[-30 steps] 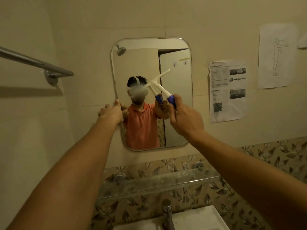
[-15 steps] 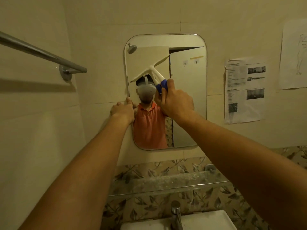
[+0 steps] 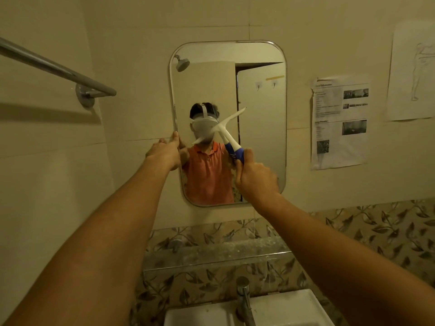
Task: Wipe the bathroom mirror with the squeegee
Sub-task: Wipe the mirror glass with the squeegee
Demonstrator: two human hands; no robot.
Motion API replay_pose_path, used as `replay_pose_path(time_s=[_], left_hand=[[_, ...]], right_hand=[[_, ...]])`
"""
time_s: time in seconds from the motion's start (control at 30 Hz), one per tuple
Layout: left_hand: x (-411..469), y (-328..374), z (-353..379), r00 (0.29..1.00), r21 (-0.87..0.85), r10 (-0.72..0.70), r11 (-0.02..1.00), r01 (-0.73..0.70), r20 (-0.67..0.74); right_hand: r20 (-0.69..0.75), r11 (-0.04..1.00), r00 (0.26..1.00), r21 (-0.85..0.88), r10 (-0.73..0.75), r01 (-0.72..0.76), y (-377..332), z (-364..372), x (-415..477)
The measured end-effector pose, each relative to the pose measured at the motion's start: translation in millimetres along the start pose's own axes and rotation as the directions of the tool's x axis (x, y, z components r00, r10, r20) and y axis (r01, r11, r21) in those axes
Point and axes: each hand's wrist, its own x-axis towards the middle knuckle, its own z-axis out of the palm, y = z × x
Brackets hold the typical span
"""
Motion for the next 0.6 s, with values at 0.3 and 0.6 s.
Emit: replay_pose_path(time_s=[0.3, 0.6], left_hand=[[0.8, 2.8, 1.9, 0.999, -0.006, -0.022, 1.0, 0.022, -0.031], [0.4, 5.5, 4.0, 0.999, 0.009, -0.039, 0.999, 0.039, -0.038]], right_hand=[[0.108, 0.998, 0.992, -0.042, 0.061, -0.056, 35.9, 16.2, -40.9], [0.135, 0.99, 0.984, -0.097, 0.116, -0.103, 52.8, 29.0, -64.1]])
